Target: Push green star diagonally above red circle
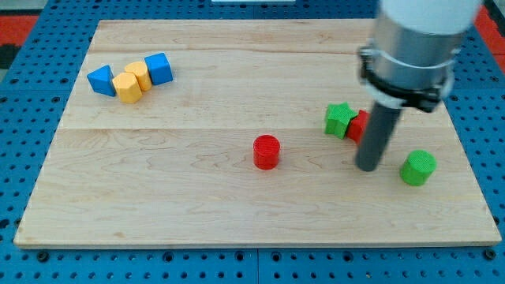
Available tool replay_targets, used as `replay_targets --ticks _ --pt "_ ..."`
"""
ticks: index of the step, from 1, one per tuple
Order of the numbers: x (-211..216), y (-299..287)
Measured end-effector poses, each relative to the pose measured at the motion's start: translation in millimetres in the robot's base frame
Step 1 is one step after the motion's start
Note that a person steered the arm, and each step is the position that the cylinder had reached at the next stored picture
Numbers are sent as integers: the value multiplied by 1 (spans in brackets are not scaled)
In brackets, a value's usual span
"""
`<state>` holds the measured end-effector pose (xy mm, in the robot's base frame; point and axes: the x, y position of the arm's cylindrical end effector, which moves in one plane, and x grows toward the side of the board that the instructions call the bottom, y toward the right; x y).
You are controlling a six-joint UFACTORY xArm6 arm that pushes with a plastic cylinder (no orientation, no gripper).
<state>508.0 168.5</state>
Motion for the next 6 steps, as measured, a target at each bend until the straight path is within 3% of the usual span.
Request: replay_targets --ticks 2,3,4,5,6 --pt "-65 -18" --pt "-50 -15" --pt "-21 -66" --pt "-81 -62" --pt "-84 -64"
